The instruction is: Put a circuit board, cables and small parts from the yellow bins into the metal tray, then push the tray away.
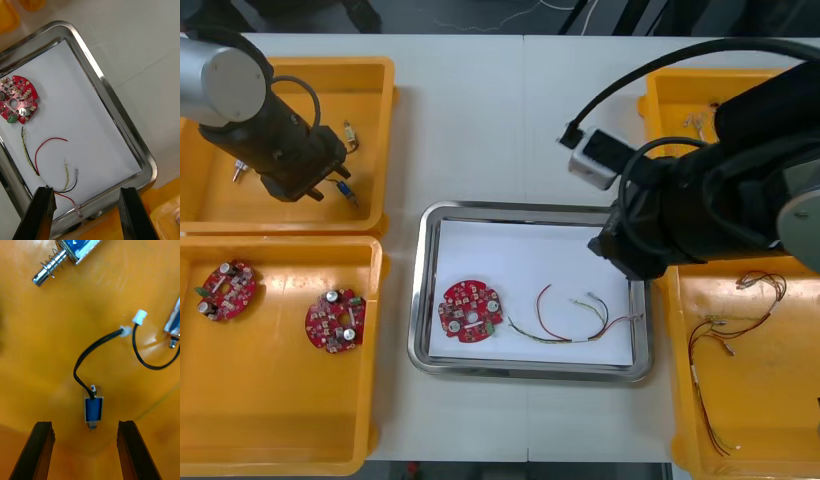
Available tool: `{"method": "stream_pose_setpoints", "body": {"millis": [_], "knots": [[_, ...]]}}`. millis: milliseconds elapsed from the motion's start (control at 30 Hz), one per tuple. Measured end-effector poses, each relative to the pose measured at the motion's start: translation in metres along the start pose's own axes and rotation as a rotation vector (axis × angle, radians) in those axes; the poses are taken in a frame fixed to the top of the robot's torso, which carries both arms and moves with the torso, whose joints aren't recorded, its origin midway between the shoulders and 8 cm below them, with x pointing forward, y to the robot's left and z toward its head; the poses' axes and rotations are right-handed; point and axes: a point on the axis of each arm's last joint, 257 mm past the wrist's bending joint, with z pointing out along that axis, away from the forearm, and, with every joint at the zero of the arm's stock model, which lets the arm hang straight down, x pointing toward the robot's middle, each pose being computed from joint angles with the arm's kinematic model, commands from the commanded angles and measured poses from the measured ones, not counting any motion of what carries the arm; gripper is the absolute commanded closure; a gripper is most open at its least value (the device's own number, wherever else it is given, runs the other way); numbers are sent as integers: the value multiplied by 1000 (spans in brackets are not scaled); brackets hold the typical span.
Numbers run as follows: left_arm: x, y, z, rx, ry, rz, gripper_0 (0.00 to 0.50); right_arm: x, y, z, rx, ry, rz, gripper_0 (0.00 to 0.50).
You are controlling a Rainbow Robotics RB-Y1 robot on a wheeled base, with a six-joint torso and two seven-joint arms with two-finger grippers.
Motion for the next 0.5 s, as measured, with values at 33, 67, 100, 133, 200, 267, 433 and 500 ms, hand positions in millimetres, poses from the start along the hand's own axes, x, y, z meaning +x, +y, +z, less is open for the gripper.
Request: {"method": "stream_pose_setpoints", "body": {"millis": [33,67,100,133,200,267,433,500], "knots": [[-1,1,3,-2,0,-3,0,4,-6,-4,16,-1,12,0],[-1,1,5,-5,1,-4,0,8,-12,-7,31,2,24,0],[-1,1,7,-7,1,-4,0,13,-18,-10,44,7,43,0],[0,1,8,-8,1,-2,0,18,-24,-13,56,11,66,0],[1,0,9,-7,3,1,0,27,-38,-19,85,17,138,0],[4,-2,10,-3,9,0,0,35,-50,-25,110,18,202,0],[8,-6,12,6,20,2,0,55,-81,-43,166,14,299,0],[9,-7,14,10,16,7,0,63,-94,-48,184,13,341,0]]}}
